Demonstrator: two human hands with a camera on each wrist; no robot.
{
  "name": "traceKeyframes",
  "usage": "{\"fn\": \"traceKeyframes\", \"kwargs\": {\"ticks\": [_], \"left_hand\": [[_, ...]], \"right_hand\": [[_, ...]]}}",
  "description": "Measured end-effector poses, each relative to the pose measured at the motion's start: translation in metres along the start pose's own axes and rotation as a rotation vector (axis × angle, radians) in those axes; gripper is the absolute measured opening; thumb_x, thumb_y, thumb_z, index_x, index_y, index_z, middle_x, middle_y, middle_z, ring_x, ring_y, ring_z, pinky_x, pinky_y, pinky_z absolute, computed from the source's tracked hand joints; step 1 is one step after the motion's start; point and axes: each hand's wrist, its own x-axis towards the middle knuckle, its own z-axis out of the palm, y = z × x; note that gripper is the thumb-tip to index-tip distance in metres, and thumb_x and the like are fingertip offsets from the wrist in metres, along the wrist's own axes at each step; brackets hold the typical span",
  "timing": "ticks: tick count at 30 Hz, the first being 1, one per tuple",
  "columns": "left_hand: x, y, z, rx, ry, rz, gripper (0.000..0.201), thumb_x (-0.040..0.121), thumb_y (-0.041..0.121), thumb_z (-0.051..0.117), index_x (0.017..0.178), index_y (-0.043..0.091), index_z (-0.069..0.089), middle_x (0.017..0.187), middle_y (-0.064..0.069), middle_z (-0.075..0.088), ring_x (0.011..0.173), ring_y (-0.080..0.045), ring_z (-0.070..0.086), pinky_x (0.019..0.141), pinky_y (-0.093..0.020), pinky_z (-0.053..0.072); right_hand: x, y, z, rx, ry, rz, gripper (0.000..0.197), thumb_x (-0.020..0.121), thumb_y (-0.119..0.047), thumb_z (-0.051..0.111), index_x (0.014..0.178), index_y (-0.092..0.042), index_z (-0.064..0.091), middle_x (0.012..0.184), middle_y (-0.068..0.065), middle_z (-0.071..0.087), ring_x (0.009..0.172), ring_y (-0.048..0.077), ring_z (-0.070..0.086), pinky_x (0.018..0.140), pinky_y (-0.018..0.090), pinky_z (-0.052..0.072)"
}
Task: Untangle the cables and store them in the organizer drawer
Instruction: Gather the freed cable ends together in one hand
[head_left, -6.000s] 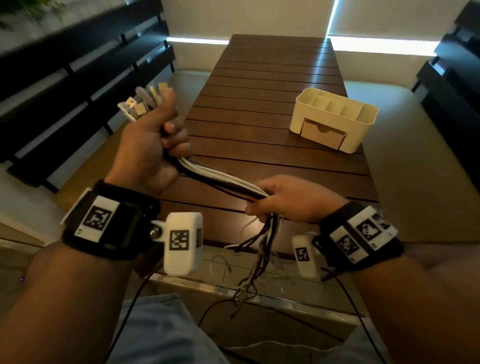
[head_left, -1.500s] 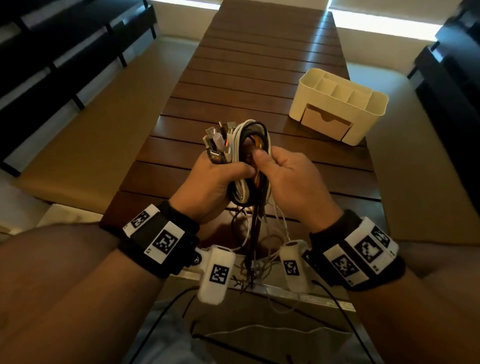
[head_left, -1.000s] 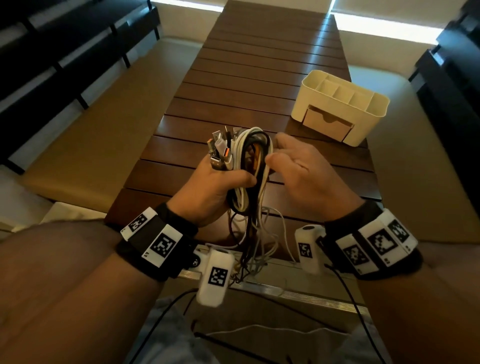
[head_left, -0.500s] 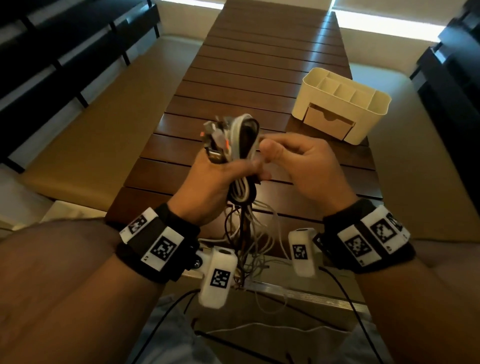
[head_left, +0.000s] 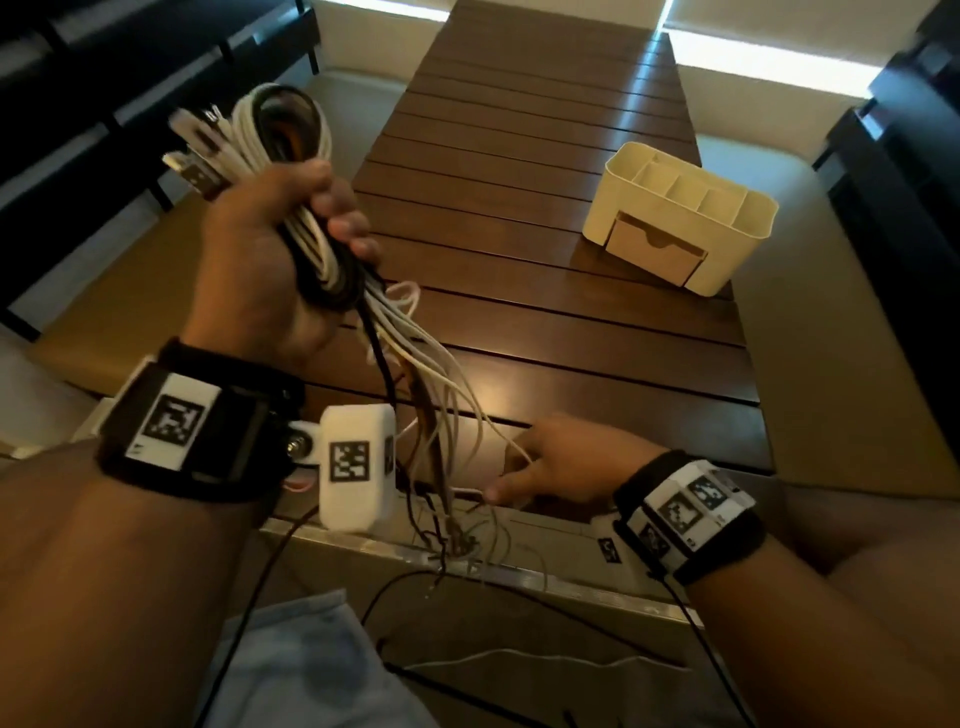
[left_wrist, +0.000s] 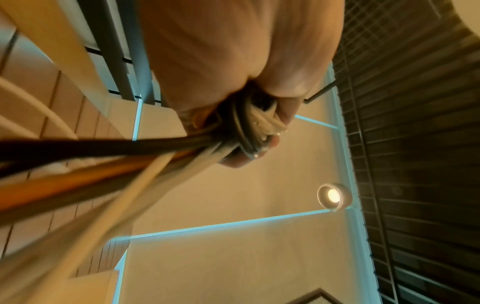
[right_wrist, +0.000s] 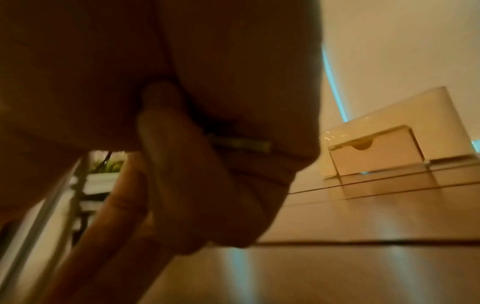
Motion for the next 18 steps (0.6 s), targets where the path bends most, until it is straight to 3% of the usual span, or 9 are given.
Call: {"fn": "traceKeyframes", "kwargs": {"ticks": [3,7,9,11,13,15,18], "left_hand": [[-0.004,-0.008,-0.005,0.052,0.053,-0.085,0.026,0.096,0.011,0.041,0.072,0.019,0.041,0.06,0.008,0.036,0.05,-0.004,0.036,0.05,-0.018,0.035],[-0.013,-0.046,0.0,0.138,0.038,-0.245,0.02,0.084,0.012,0.051,0.067,0.018,0.043,0.056,0.006,0.036,0.044,-0.006,0.035,0.044,-0.019,0.036],[-0.017,-0.059,0.003,0.167,0.023,-0.283,0.018,0.083,0.01,0.055,0.068,0.016,0.047,0.058,0.004,0.036,0.045,-0.008,0.037,0.044,-0.022,0.037],[-0.019,-0.068,0.008,0.156,0.008,-0.291,0.02,0.086,0.007,0.054,0.068,0.013,0.047,0.059,0.001,0.035,0.045,-0.01,0.037,0.044,-0.023,0.038],[-0.021,-0.069,0.01,0.108,-0.01,-0.283,0.019,0.086,0.007,0.053,0.07,0.012,0.046,0.06,0.0,0.035,0.046,-0.01,0.039,0.044,-0.023,0.039],[-0.02,-0.066,0.011,0.029,-0.034,-0.278,0.014,0.087,0.007,0.052,0.074,0.011,0.047,0.061,0.001,0.038,0.047,-0.008,0.041,0.046,-0.022,0.041],[-0.02,-0.059,0.011,-0.024,-0.078,-0.274,0.011,0.089,0.009,0.048,0.078,0.012,0.048,0.063,0.003,0.043,0.051,-0.006,0.044,0.05,-0.02,0.044]], "right_hand": [[-0.005,-0.009,-0.02,0.071,0.074,-0.033,0.046,0.068,-0.07,0.071,0.097,-0.034,0.068,0.093,-0.013,0.068,0.089,0.006,0.062,0.082,0.033,0.053],[-0.015,-0.021,-0.042,0.121,0.364,-0.2,0.07,0.061,-0.076,0.068,0.114,-0.03,0.066,0.097,-0.015,0.068,0.078,-0.006,0.06,0.067,0.015,0.042],[-0.019,-0.029,-0.045,0.216,0.538,-0.393,0.063,0.071,-0.063,0.073,0.117,-0.02,0.068,0.098,-0.01,0.071,0.07,-0.011,0.059,0.06,0.009,0.04],[-0.021,-0.038,-0.043,0.283,0.611,-0.522,0.055,0.076,-0.044,0.08,0.119,-0.013,0.067,0.101,-0.005,0.071,0.067,-0.015,0.058,0.059,0.005,0.041],[-0.016,-0.043,-0.038,0.34,0.602,-0.531,0.061,0.071,-0.042,0.086,0.123,-0.018,0.065,0.107,-0.007,0.071,0.078,-0.015,0.062,0.065,0.008,0.045],[-0.009,-0.043,-0.03,0.395,0.554,-0.447,0.066,0.067,-0.054,0.084,0.125,-0.032,0.061,0.112,-0.014,0.069,0.098,-0.008,0.063,0.08,0.017,0.049],[0.001,-0.043,-0.011,0.563,0.344,-0.346,0.042,0.073,-0.044,0.084,0.11,-0.034,0.068,0.104,-0.007,0.073,0.096,0.006,0.067,0.084,0.035,0.056]]}}
